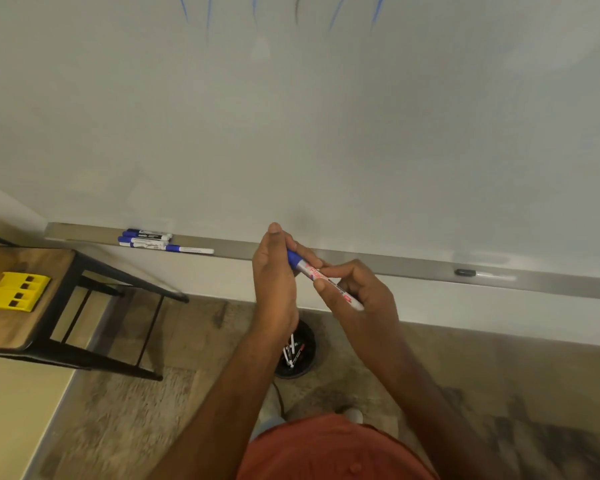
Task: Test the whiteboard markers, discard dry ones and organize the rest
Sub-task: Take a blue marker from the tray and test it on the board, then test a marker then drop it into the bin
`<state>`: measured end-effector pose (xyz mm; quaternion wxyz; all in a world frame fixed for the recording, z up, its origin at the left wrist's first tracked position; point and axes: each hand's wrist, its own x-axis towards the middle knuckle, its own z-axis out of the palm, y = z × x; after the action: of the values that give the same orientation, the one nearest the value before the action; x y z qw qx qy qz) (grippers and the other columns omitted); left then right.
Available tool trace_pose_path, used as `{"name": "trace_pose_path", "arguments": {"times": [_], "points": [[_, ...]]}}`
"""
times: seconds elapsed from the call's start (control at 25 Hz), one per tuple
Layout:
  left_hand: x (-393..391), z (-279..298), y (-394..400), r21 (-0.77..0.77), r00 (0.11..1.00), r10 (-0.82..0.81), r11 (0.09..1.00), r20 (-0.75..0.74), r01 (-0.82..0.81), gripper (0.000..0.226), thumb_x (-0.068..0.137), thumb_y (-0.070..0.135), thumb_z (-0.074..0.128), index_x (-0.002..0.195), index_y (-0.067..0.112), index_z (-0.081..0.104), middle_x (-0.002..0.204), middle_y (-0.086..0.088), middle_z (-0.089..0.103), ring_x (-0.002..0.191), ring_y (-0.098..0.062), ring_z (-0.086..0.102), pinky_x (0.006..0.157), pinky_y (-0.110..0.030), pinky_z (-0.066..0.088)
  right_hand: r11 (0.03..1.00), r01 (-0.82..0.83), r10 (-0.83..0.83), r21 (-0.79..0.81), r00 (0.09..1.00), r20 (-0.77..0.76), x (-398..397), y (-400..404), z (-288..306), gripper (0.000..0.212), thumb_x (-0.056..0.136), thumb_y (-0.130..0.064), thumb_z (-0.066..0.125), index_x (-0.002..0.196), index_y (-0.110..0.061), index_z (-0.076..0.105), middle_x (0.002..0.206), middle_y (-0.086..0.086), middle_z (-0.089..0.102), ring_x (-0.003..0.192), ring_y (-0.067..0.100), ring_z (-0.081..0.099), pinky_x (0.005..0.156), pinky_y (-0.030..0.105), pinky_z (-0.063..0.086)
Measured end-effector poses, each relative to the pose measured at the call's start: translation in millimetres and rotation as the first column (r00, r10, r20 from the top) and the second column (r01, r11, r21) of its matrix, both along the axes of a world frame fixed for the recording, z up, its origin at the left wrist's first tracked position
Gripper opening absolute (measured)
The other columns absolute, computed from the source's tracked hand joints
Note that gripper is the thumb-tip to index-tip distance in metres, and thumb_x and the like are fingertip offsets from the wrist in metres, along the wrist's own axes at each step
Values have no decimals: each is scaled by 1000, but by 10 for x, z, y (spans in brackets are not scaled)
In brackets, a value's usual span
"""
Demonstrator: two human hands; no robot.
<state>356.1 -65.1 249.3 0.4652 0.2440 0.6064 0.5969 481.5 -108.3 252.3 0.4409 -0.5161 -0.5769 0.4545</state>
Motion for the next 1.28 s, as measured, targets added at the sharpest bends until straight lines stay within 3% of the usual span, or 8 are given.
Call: {"name": "trace_pose_path", "arguments": {"times": [0.12, 0.32, 0.48, 0.68, 0.8, 0.96, 1.08, 1.28], "points": [[-124, -390, 28, -157, 999, 6, 988, -37, -12, 42, 108, 40, 40, 77, 17, 57, 67, -5, 66, 68, -20, 68, 82, -37, 59, 994, -11, 19, -105, 997, 78, -2, 60, -295, 9, 97, -30, 69, 104, -35, 72, 77, -12, 69, 61, 7, 54, 55, 17, 41], [-325, -1130, -110, -383, 998, -12, 923, 69, 37, 39, 109, 38, 39, 91, 11, 62, 77, -9, 71, 62, -15, 71, 69, -29, 61, 973, 15, 49, -231, 963, 266, -84, 62, -851, 16, 101, -31, 60, 114, -34, 69, 96, -19, 70, 78, -5, 63, 64, 8, 44], [-559, -1812, -320, -575, 957, -276, 799, -92, 175, 25, 105, 26, 44, 92, 18, 64, 97, -9, 73, 80, -19, 67, 77, -34, 54, 957, -13, 157, -291, 864, 478, -148, 76, -1432, 19, 101, -39, 55, 113, -34, 69, 100, -18, 68, 86, 1, 64, 76, 24, 54], [-889, -2378, -626, -725, 743, -626, 623, -236, 294, 26, 105, 25, 43, 102, 12, 65, 99, -8, 66, 94, -27, 61, 84, -37, 48, 912, -11, 310, -409, 672, 673, -309, 38, -2276, 25, 103, -38, 48, 96, -29, 69, 85, -6, 70, 78, 16, 68, 72, 39, 59], [-1026, -2717, -677, -772, 583, -755, 551, -299, 318, 24, 102, 23, 47, 98, 11, 67, 96, -10, 69, 94, -31, 65, 80, -41, 51, 858, 28, 341, -513, 716, 609, -437, 69, -2840, 25, 104, -39, 48, 97, -28, 69, 90, 0, 72, 84, 23, 71, 70, 33, 56], [-1097, -2911, -639, -800, 430, -828, 511, -360, 314, 22, 101, 25, 49, 98, 13, 67, 99, -12, 69, 95, -31, 64, 81, -44, 53, 768, 25, 359, -640, 811, 463, -674, 181, -3142, 33, 105, -21, 49, 134, -11, 61, 118, 10, 68, 94, 23, 66, 67, 24, 44], [-1128, -2964, -649, -805, 352, -855, 493, -381, 328, 23, 101, 27, 50, 105, 13, 68, 108, -13, 68, 102, -33, 63, 86, -44, 52, 724, 41, 425, -688, 759, 493, -710, 120, -3349, 26, 99, -17, 53, 120, -10, 67, 111, 13, 69, 104, 32, 66, 79, 33, 47], [-1054, -2919, -661, -788, 301, -862, 499, -408, 361, 26, 101, 25, 50, 114, 11, 68, 112, -13, 69, 104, -32, 64, 88, -44, 53, 701, 31, 441, -713, 766, 468, -426, -26, -3316, 21, 98, -16, 52, 106, -10, 71, 98, 6, 65, 98, 26, 65, 77, 30, 44]]}}
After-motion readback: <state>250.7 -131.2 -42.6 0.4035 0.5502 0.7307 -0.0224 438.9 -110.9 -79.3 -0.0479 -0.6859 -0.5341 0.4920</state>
